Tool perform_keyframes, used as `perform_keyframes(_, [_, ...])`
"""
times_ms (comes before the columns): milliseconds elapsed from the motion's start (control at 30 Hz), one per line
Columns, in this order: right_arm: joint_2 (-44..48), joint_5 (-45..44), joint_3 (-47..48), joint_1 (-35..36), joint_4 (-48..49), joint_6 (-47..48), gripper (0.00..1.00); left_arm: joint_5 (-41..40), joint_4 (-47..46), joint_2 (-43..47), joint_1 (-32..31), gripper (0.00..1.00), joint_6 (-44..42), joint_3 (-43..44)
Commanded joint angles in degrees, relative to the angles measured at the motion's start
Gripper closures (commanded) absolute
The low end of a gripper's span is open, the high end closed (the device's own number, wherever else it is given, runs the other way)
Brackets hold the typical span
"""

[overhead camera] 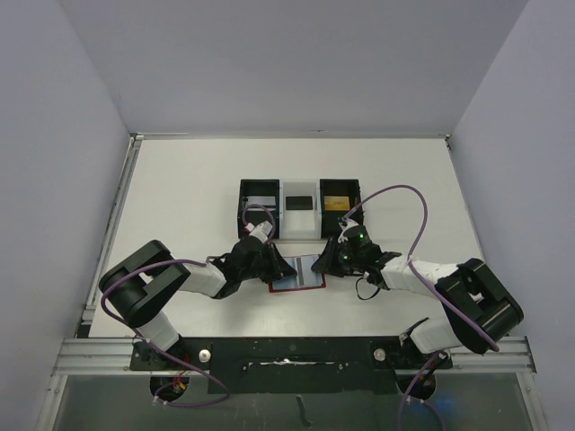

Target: Take the credit cards out of the card holder

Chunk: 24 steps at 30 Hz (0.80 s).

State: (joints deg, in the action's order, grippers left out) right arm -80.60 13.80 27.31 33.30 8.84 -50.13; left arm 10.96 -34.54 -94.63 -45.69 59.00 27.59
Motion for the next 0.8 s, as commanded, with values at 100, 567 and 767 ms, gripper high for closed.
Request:
perform_keyframes(100, [0.7,0.4,2.5,-0.2,-2.7,2.0,0.81,1.3,-3.6,2.6,0.0,1.0,-1.1,1.0])
perform_keyframes(567, [1.2,0.5,0.5,-0.3,-1.3,0.3,0.76,2.3,-2.4,2.3,0.4,0.87,-0.8,1.1])
perform_keyframes(767, [1.2,0.7,0.7,-0.3,-1.3,0.3,0.76,-0.2,0.1,2.9,0.4,0.77,-0.6,0.1])
